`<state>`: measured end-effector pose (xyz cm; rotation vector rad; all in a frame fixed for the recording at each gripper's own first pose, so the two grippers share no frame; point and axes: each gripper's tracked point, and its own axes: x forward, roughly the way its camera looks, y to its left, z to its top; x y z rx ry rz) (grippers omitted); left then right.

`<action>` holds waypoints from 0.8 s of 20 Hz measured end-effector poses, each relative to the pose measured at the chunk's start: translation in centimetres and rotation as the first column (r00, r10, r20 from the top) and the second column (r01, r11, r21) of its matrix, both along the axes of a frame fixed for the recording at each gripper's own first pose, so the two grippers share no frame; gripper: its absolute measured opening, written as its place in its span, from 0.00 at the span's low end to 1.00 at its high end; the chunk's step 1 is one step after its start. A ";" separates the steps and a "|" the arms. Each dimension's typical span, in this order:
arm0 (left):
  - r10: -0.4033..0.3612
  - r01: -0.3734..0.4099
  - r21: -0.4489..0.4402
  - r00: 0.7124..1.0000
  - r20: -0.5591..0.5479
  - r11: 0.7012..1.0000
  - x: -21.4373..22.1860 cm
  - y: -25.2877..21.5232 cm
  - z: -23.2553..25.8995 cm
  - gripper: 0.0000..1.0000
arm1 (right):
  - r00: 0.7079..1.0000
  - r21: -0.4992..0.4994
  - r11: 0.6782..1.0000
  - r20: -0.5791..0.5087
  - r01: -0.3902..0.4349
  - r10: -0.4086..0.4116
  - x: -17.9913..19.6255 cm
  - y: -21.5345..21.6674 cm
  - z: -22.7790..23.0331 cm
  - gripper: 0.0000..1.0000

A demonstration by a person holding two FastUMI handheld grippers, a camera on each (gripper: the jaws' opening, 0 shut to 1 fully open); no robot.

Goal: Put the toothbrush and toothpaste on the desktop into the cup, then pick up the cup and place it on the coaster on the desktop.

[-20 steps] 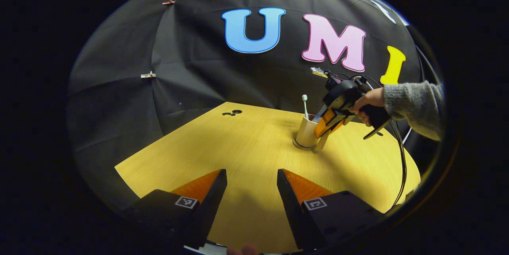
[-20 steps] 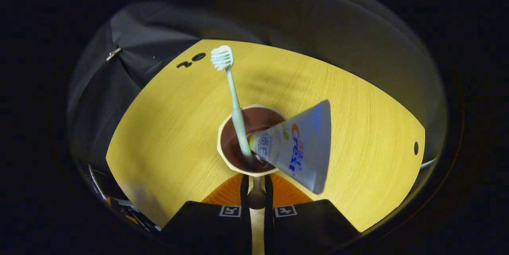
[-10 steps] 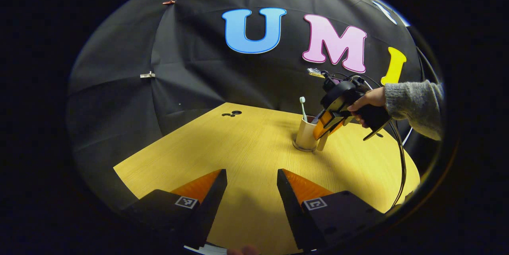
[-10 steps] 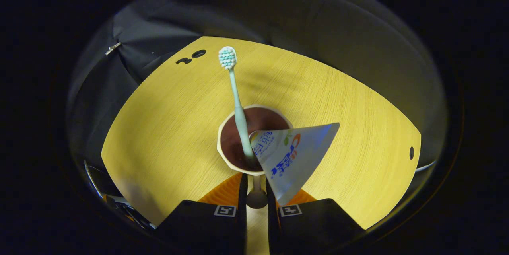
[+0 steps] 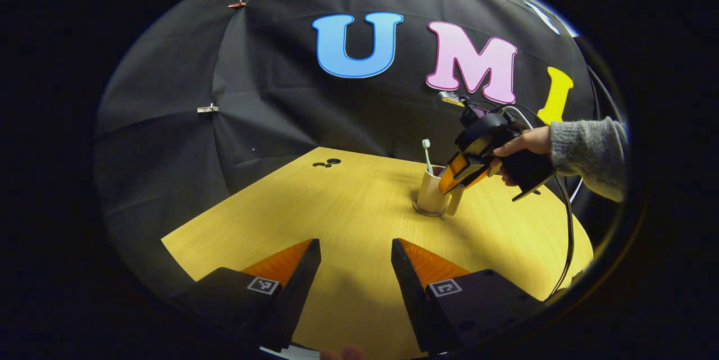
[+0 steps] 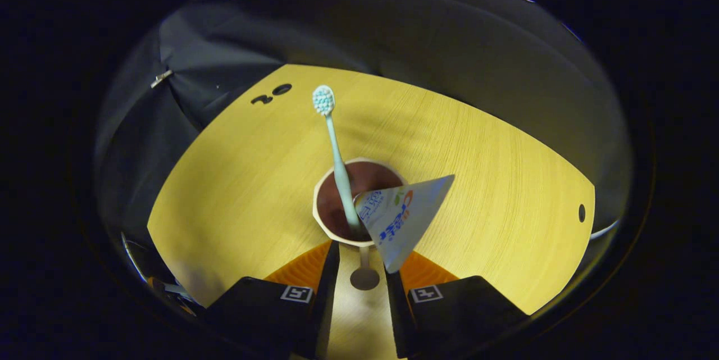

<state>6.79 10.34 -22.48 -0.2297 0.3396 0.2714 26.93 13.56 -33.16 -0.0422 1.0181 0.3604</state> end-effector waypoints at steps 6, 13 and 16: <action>-0.026 0.026 0.005 1.000 0.014 1.000 0.7 -0.5 2.2 0.81 | 0.988 0.080 0.995 0.143 0.054 -0.065 -1.1 -1.5 4.1 0.54; -0.062 0.062 0.003 0.996 0.067 0.998 2.2 -1.7 8.2 0.82 | 0.918 0.252 0.967 0.377 0.026 -0.122 -5.8 -3.1 13.5 0.63; -0.083 0.085 -0.014 0.991 0.105 0.996 2.2 -2.9 11.6 0.82 | 0.872 0.263 0.965 0.468 0.016 -0.142 -8.4 -4.5 17.5 0.71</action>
